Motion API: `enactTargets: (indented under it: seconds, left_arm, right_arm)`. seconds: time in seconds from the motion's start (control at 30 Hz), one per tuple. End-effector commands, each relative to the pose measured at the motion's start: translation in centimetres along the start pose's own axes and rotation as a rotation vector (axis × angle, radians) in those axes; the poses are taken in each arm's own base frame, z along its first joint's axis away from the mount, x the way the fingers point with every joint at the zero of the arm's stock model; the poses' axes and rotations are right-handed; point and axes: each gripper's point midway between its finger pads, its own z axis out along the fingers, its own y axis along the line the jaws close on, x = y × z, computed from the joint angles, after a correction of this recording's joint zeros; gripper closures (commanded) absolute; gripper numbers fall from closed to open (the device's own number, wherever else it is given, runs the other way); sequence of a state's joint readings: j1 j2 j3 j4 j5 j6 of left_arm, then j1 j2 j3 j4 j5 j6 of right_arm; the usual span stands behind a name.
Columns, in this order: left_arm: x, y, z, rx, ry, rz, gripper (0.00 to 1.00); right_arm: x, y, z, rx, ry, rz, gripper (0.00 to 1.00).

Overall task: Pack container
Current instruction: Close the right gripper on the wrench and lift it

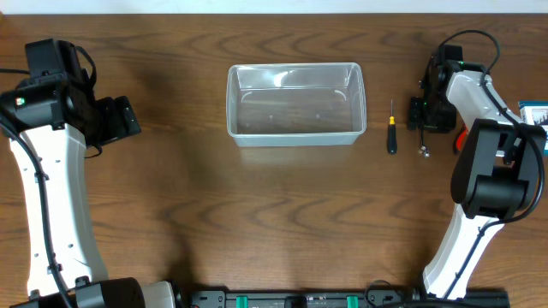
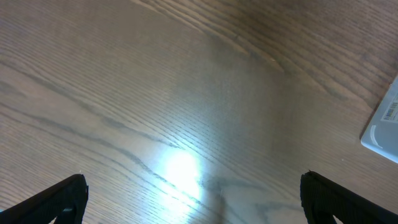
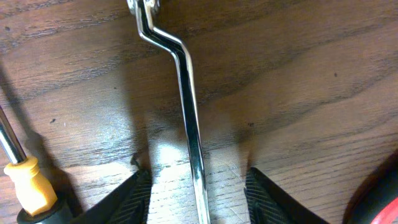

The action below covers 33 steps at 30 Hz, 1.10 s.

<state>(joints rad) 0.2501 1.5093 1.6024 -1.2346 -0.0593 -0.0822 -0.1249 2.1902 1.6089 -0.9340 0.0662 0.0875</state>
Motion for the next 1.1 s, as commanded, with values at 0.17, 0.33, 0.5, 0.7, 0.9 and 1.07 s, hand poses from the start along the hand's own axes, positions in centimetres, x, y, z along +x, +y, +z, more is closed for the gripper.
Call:
enactTargets:
  seconds: [0.17,0.33,0.5,0.7,0.9,1.07]
  left_arm:
    - [-0.4,0.2,-0.89,0.001,-0.025,-0.013,0.02]
    - [-0.38,0.2,-0.89,0.001,-0.024,-0.012,0.02]
    - [-0.19,0.23,-0.88,0.0,-0.016,-0.012,0.02]
    - [-0.13,0.24,-0.88,-0.001,-0.014,-0.011,0.02]
    - [-0.05,0.25,-0.88,-0.001,-0.011,-0.011,0.02]
    - [-0.04,0.25,-0.88,-0.001,-0.01,-0.011,0.02]
  right_arm:
    - [0.09,0.1,0.71,0.005,0.015,0.008,0.62]
    - [0.09,0.1,0.71,0.005,0.015,0.008,0.74]
    - [0.06,0.1,0.71,0.005,0.014,0.008,0.79]
    - [-0.21,0.12,0.71,0.004,0.003,0.009,0.81]
    - [-0.59,0.16,0.71,0.003,-0.013,0.01,0.82]
    - [-0.87,0.18,0.71,0.002,-0.024,0.011,0.85]
